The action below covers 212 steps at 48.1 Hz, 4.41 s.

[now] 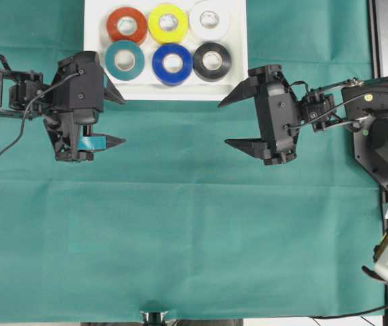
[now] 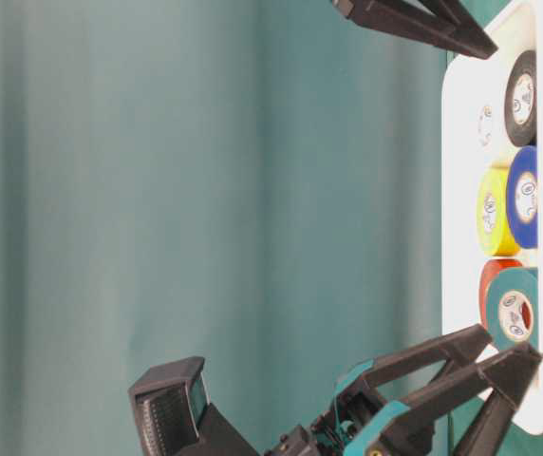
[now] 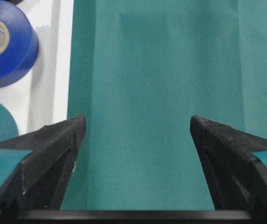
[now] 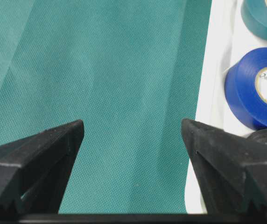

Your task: Put the tape alternately from left to right into the white case.

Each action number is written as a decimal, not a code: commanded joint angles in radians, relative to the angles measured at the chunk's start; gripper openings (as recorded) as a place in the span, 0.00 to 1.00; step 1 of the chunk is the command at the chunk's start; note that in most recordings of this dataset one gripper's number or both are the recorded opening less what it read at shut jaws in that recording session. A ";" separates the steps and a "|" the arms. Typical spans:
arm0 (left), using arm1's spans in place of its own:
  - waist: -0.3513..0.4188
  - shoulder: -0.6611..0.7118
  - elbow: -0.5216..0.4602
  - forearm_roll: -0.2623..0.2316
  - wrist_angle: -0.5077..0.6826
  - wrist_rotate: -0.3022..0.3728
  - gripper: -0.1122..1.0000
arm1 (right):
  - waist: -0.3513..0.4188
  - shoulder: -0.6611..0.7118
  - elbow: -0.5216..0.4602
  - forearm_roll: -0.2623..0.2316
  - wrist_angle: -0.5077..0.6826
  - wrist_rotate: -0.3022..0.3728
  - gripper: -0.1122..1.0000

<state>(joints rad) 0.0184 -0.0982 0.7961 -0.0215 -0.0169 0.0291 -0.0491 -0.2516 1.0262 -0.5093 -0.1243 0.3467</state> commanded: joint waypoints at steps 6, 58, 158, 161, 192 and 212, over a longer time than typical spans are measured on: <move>-0.002 -0.023 -0.002 0.000 -0.009 0.003 1.00 | 0.000 -0.008 -0.008 0.003 -0.008 0.002 0.85; -0.002 -0.216 0.141 0.002 -0.011 0.002 1.00 | 0.000 -0.186 0.083 0.015 -0.003 0.002 0.85; 0.052 -0.861 0.525 0.000 -0.057 0.002 1.00 | -0.017 -0.739 0.353 0.124 0.101 0.081 0.84; 0.052 -0.874 0.534 0.000 -0.054 0.000 1.00 | -0.018 -0.755 0.362 0.124 0.101 0.081 0.84; 0.052 -1.101 0.637 0.000 0.002 0.002 1.00 | -0.020 -0.804 0.405 0.124 0.101 0.081 0.84; 0.052 -1.178 0.663 0.002 0.051 0.003 1.00 | -0.020 -0.805 0.426 0.124 0.097 0.081 0.84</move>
<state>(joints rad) 0.0660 -1.2824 1.4680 -0.0215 0.0383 0.0307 -0.0675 -1.0600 1.4634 -0.3866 -0.0184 0.4264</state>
